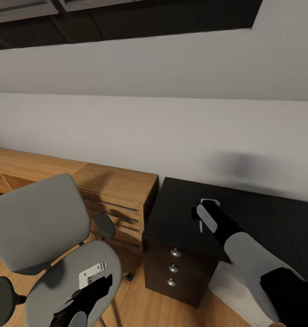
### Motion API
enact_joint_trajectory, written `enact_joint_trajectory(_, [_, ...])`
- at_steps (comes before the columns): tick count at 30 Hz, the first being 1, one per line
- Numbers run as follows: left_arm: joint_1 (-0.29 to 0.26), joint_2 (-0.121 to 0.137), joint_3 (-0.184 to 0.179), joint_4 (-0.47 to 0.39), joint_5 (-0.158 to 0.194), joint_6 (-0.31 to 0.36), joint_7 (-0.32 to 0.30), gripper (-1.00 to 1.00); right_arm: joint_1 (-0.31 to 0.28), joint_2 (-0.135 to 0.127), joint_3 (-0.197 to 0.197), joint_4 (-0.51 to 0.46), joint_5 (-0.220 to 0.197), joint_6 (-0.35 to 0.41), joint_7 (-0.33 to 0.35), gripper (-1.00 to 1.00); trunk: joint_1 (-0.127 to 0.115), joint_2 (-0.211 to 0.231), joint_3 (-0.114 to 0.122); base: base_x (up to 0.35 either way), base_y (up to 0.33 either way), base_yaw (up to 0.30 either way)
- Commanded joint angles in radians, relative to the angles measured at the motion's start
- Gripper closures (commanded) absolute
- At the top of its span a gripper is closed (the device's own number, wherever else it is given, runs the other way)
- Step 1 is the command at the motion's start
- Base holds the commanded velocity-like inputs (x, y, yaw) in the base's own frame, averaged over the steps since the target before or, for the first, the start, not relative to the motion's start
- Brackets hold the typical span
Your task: In the bedroom, organize the workspace by keeping the computer under the desk, ensuring the monitor is on the desk, placing the keyboard on the desk next to the monitor, placing the mouse on the desk next to the keyboard, moving the folder from the swivel chair onto the desk next to the mouse, stacking the notebook on top of the folder with the pen on top of the notebook, and positioning the swivel chair next to the desk.
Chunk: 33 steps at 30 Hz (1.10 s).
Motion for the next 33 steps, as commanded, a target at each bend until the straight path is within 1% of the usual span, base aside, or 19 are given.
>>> enact_joint_trajectory(1, [0.0,0.001,-0.002,-0.002,0.009,0.001,0.009,-1.0,-0.001,-0.004,0.007,-0.003,-0.013,0.002,-0.007,1.0,-0.004,0.006,0.003,-0.317,-0.076,-0.254])
enact_joint_trajectory(4, [0.0,0.0,-0.004,-0.001,0.009,0.001,0.01,-1.0,-0.001,-0.014,0.007,-0.009,-0.014,0.008,-0.007,1.0,-0.016,0.027,0.014,-0.325,-0.077,-0.254])
enact_joint_trajectory(5, [0.0,0.001,-0.006,0.001,0.01,0.002,0.008,-1.0,-0.001,-0.024,0.006,-0.012,-0.014,0.012,-0.007,1.0,-0.02,0.034,0.017,-0.122,-0.021,-0.258])
enact_joint_trajectory(6, [0.0,0.001,-0.006,0.001,0.009,0.002,0.008,-1.0,-0.001,-0.026,0.006,-0.012,-0.014,0.012,-0.007,1.0,-0.024,0.041,0.021,-0.098,-0.017,-0.259])
enact_joint_trajectory(12, [0.0,0.0,-0.009,0.01,0.01,0.002,0.007,-1.0,-0.001,-0.045,-0.003,-0.015,-0.014,0.012,-0.006,1.0,-0.047,0.083,0.043,-0.026,-0.005,-0.269])
enact_joint_trajectory(19, [0.0,-0.001,-0.012,0.015,0.01,0.002,0.008,-1.0,-0.001,-0.06,-0.031,-0.018,-0.014,0.01,-0.006,1.0,-0.073,0.132,0.069,-0.003,0.0,-0.273])
enact_joint_trajectory(20, [0.0,-0.001,-0.013,0.015,0.01,0.002,0.008,-1.0,-0.001,-0.07,-0.035,-0.018,-0.014,0.008,-0.005,1.0,-0.073,0.132,0.069,0.0,0.0,-0.273])
enact_joint_trajectory(23, [0.0,-0.001,-0.013,0.016,0.01,0.002,0.007,-1.0,-0.001,-0.078,-0.04,-0.018,-0.013,0.006,-0.005,1.0,-0.073,0.132,0.071,0.0,0.0,-0.273])
enact_joint_trajectory(26, [0.0,-0.001,-0.013,0.016,0.01,0.002,0.006,-1.0,-0.001,-0.084,-0.05,-0.016,-0.012,0.005,-0.004,1.0,-0.073,0.132,0.073,0.0,0.0,-0.273])
enact_joint_trajectory(33, [0.0,0.0,-0.013,0.016,0.011,0.002,0.005,-1.0,-0.001,-0.088,-0.055,-0.011,-0.012,0.001,-0.002,1.0,-0.073,0.132,0.078,0.0,0.0,-0.273])
